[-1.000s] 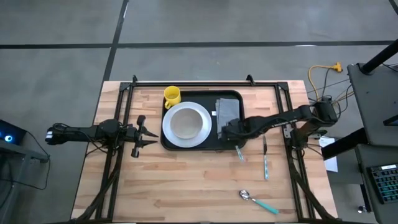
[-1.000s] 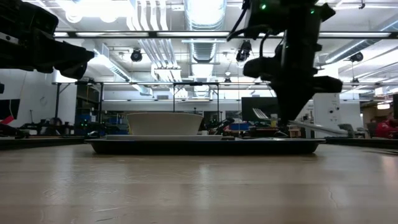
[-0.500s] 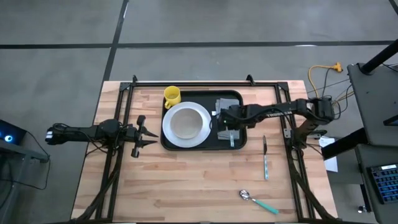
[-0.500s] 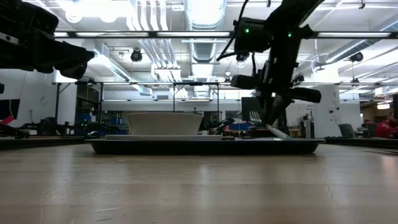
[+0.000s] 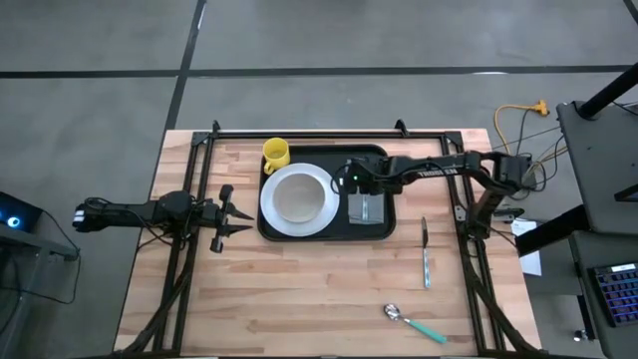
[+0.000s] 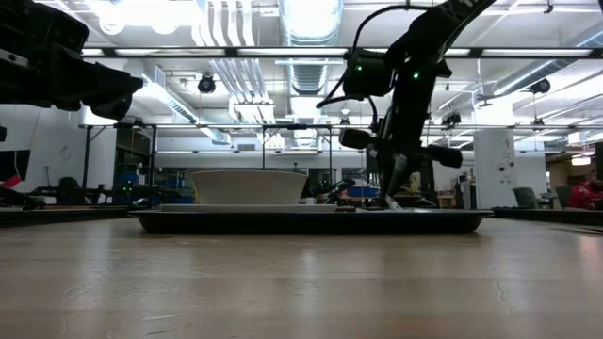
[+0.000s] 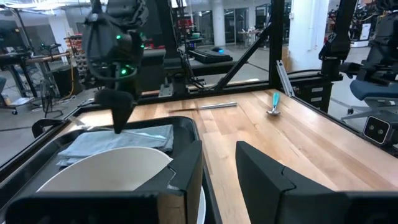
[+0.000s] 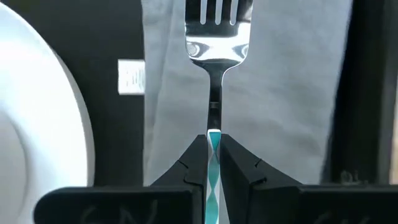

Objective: Set up tray
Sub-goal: Put the blue fork on the gray napkin to the right of the white plate

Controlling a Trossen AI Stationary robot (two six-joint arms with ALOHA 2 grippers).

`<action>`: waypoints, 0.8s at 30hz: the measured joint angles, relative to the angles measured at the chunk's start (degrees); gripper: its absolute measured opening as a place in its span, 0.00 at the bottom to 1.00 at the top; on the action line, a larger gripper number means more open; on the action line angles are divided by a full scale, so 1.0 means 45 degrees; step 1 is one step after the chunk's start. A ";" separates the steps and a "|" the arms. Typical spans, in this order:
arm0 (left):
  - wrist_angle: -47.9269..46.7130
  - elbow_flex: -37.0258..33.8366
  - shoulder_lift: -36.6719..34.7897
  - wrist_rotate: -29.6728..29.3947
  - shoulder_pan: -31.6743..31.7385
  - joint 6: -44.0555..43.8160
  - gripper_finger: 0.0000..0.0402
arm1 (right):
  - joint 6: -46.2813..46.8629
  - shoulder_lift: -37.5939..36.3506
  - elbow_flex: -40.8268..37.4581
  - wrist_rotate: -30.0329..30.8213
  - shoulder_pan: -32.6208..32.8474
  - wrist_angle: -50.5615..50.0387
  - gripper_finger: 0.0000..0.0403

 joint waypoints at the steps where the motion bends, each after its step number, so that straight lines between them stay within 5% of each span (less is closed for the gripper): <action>1: -0.0003 0.0000 0.0000 -0.0003 0.0003 0.0000 0.21 | -0.0085 0.0098 0.0057 -0.0002 -0.0084 0.0022 0.04; 12: 0.0020 -0.0019 0.0104 -0.0005 0.0001 0.0000 0.21 | -0.1082 0.1694 0.1036 -0.0906 -0.0684 -0.0339 0.04; 24: 0.0030 -0.0029 0.0268 -0.0005 -0.0001 0.0000 0.21 | -0.0892 0.1633 0.1551 -0.0677 -0.0693 -0.1525 0.04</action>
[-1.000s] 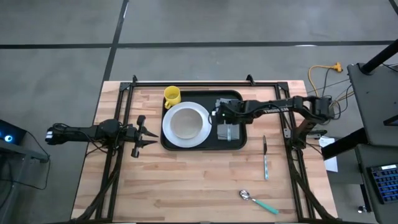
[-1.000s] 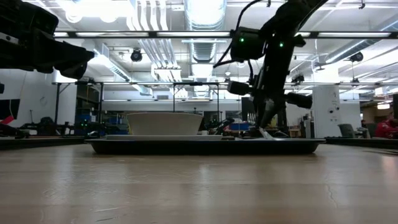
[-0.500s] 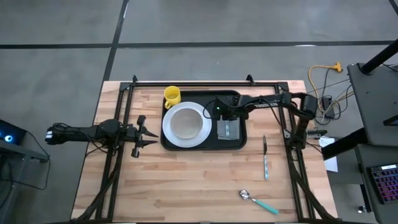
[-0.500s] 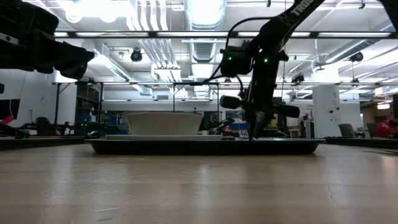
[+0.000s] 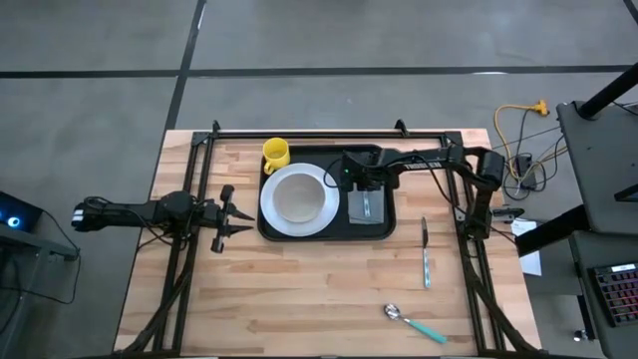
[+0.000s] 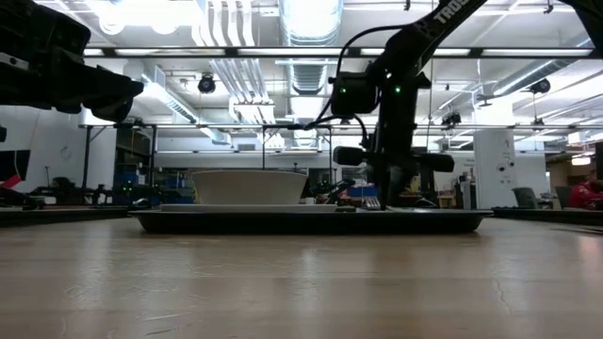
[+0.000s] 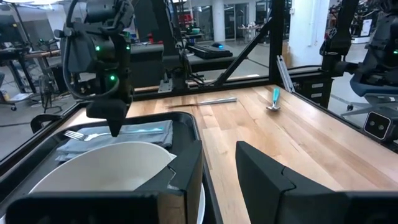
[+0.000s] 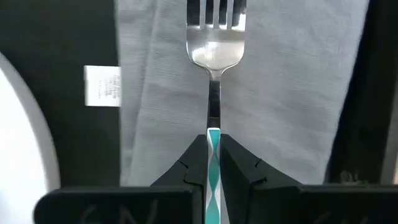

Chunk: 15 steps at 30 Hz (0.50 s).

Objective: Set up tray
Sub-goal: Put the blue fork on the gray napkin to the right of the white plate

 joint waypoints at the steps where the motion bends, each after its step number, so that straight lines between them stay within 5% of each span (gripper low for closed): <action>1: 0.0000 0.0000 0.0004 0.0000 0.0001 0.0000 0.21 | 0.0022 0.0000 -0.0037 0.0005 -0.0006 -0.0037 0.04; 15: -0.0015 0.0000 0.0004 0.0000 0.0005 0.0000 0.21 | 0.0522 0.0000 -0.0422 -0.0029 -0.0005 -0.0033 0.08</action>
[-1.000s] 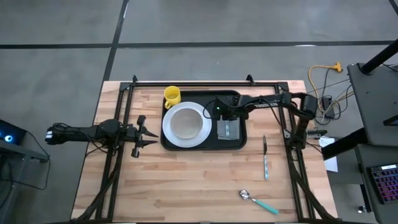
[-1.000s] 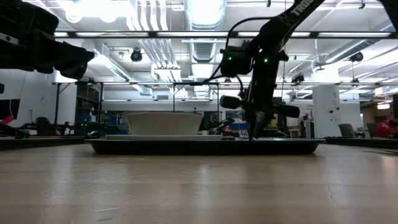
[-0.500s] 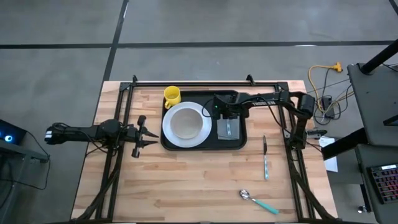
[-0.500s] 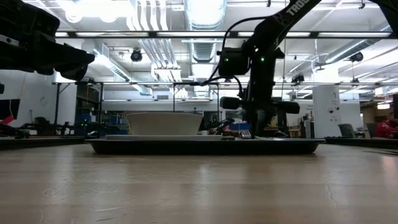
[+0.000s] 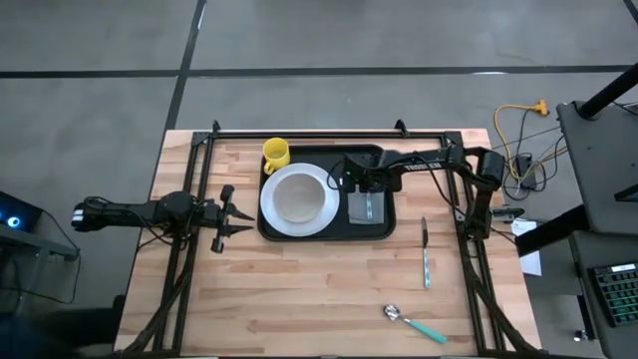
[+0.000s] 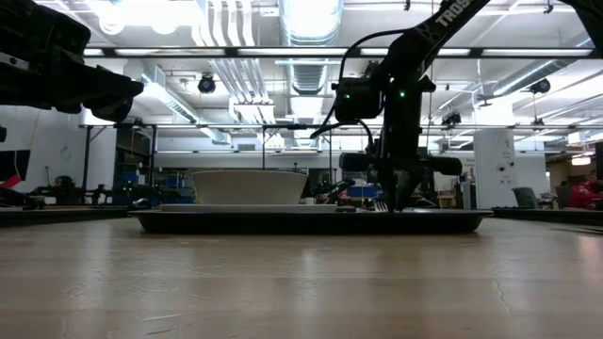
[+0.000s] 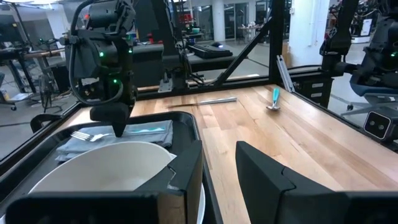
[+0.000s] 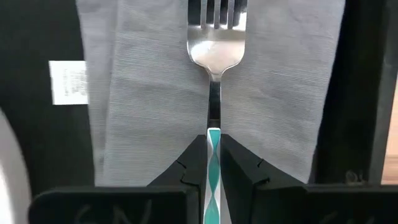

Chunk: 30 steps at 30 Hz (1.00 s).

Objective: Set up tray
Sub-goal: Put the blue fork on the gray napkin to the right of the white plate, then put the blue spoon on the gray napkin to the right of the white plate

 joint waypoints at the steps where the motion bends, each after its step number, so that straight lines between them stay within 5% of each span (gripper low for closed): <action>1: 0.0000 0.0000 0.0000 0.0000 -0.0001 0.0000 0.21 | -0.0006 0.0000 -0.0024 0.0001 0.0000 -0.0003 0.09; 20: -0.0005 -0.0005 0.0000 0.0000 0.0000 0.0000 0.21 | -0.0959 -0.0487 -0.0021 -0.0031 0.0005 0.0005 0.24; 30: -0.0010 -0.0005 0.0005 0.0000 -0.0005 0.0000 0.21 | -0.1617 -0.0942 0.0047 -0.1838 0.1109 0.0026 0.22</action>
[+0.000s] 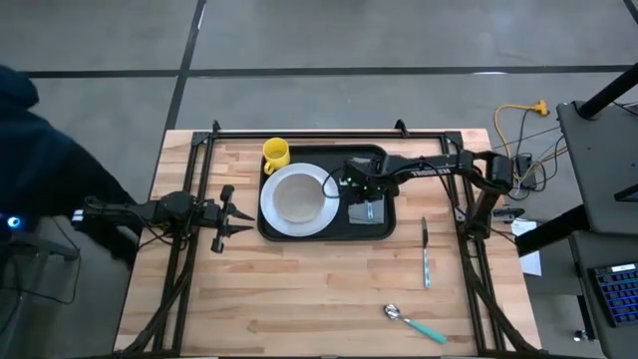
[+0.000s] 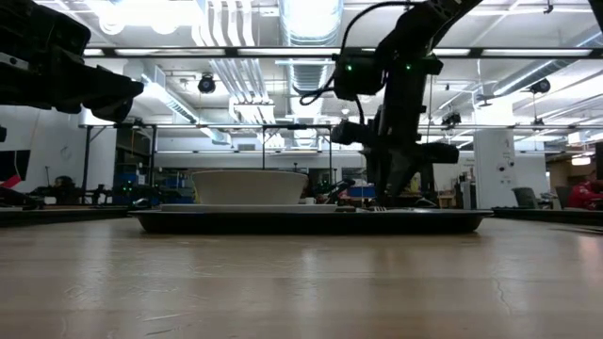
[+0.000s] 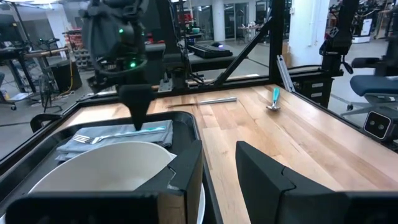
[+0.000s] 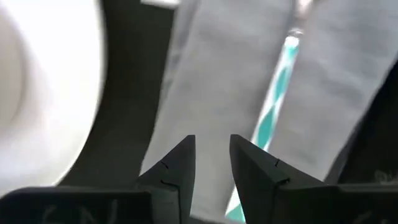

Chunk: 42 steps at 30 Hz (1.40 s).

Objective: Set up tray
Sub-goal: Put the blue spoon on the gray napkin to the right of the white plate

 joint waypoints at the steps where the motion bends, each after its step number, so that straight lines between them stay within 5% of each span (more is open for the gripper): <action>1: 0.0002 0.0000 0.0000 0.0000 0.0000 0.0000 0.21 | -0.0211 0.0000 0.0054 -0.0035 0.0175 0.0011 0.22; 21: 0.0005 -0.0005 0.0000 0.0000 0.0000 0.0000 0.21 | -0.2265 -0.0049 0.0568 -0.0178 0.4612 0.0026 0.19; 42: 0.0002 -0.0010 0.0000 0.0000 0.0003 0.0000 0.21 | 0.0743 -0.0073 0.0568 -0.0314 0.9667 -0.0050 0.17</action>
